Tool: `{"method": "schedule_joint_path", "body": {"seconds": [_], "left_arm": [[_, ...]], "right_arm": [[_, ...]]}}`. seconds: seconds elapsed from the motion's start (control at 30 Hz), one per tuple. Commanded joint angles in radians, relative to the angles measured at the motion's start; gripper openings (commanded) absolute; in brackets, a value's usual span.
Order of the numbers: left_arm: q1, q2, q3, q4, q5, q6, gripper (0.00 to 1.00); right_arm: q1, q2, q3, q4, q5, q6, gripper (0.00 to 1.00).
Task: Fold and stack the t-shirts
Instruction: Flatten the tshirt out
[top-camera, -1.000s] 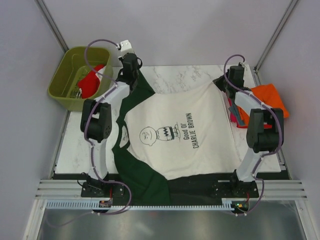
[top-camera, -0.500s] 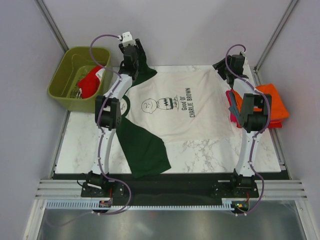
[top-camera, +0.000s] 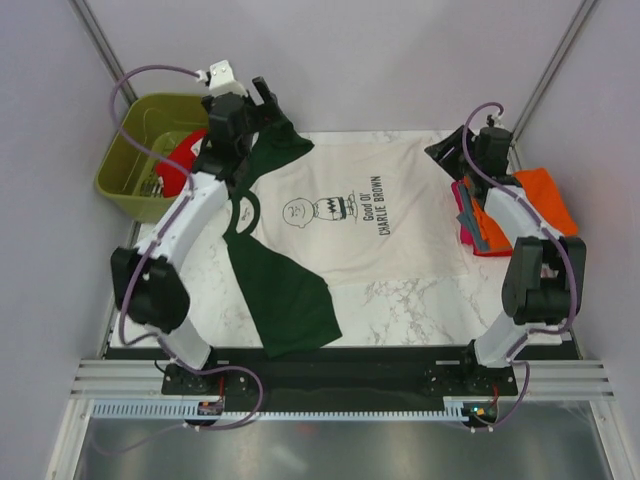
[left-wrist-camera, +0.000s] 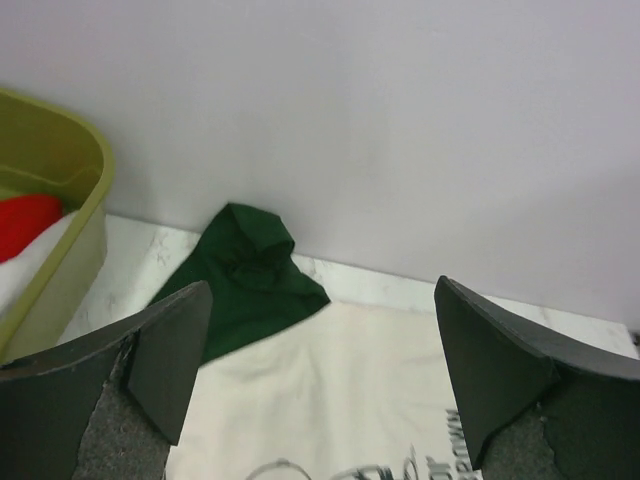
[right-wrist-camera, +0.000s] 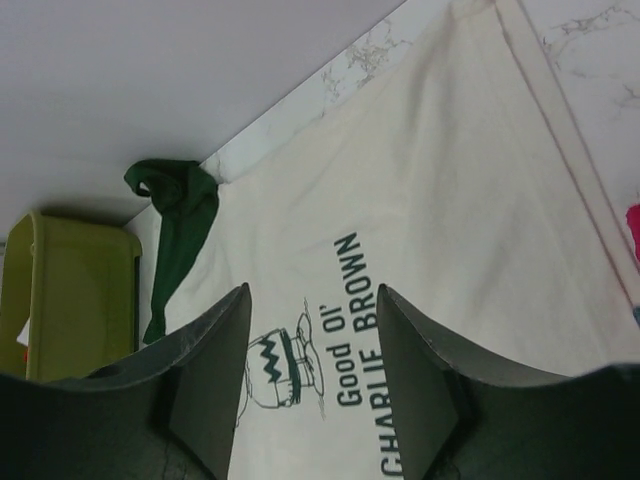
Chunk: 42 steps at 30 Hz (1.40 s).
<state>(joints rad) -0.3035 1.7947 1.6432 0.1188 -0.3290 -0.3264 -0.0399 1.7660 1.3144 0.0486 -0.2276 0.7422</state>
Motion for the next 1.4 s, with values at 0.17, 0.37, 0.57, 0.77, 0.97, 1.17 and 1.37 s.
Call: {"method": "schedule_joint_path", "body": {"seconds": [0.17,0.37,0.57,0.77,0.97,1.17,1.37], "left_arm": [[-0.022,-0.465,-0.470,-0.323,0.014,-0.232,1.00],[-0.022,-0.598,-0.614,-0.565,0.200,-0.318,1.00],[-0.022,-0.705,-0.657,-0.700,0.271,-0.349,1.00],[-0.022,-0.880,-0.893,-0.561,0.383,-0.312,0.95],[-0.020,-0.900,-0.959,-0.642,0.225,-0.388,0.73],[-0.020,-0.816,-0.944,-0.602,0.151,-0.485,0.05],[-0.022,-0.631,-0.892,-0.541,0.171,-0.523,0.02]], "right_arm": [[0.026,-0.293,-0.317,-0.010,-0.030,-0.049,0.57],[0.078,-0.402,-0.421,-0.046,-0.018,-0.107,0.57],[0.087,-0.482,-0.506,-0.047,-0.012,-0.130,0.57],[0.090,-0.534,-0.569,-0.064,-0.027,-0.118,0.55],[0.106,-0.514,-0.587,-0.066,-0.007,-0.138,0.41],[0.149,-0.424,-0.537,-0.075,0.023,-0.148,0.03],[0.186,-0.358,-0.514,-0.087,0.097,-0.156,0.00]]}}
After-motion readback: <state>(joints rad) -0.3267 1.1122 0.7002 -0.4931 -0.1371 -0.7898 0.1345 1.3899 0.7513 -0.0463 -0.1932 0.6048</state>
